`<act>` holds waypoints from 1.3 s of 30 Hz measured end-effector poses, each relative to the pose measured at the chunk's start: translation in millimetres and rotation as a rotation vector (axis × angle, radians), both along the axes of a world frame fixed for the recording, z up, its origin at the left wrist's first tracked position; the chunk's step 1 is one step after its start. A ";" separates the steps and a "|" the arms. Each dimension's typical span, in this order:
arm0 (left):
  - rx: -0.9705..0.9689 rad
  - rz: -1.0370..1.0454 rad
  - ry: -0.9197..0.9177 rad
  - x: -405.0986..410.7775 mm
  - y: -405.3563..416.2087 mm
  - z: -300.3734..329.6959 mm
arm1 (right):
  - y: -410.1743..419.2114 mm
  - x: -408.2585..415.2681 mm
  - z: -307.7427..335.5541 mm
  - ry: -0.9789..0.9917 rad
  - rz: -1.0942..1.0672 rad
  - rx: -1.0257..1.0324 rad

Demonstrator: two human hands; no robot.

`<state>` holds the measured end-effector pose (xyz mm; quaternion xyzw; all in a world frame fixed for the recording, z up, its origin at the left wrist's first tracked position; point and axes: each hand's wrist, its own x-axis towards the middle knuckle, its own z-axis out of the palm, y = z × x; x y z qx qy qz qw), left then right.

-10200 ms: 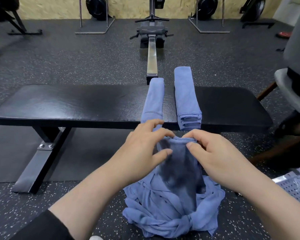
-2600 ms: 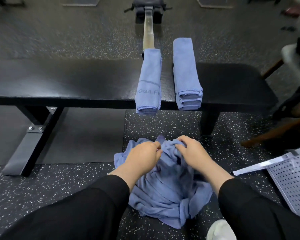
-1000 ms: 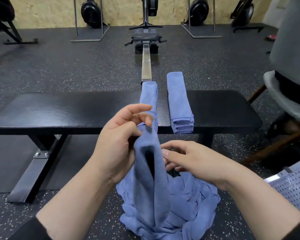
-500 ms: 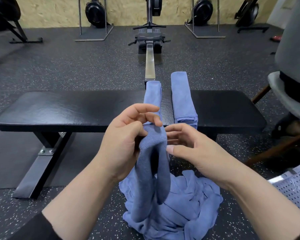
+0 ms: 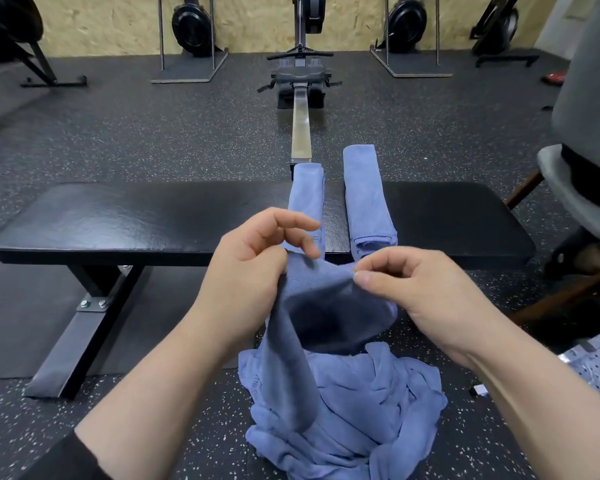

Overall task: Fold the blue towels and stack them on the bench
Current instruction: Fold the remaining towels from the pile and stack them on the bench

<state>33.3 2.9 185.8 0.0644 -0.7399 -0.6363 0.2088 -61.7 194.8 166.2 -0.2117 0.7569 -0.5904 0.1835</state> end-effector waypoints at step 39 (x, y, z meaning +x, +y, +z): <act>-0.257 -0.095 -0.327 -0.9 3.0 -20.2 | 2.6 -3.7 3.2 -0.064 -0.141 0.031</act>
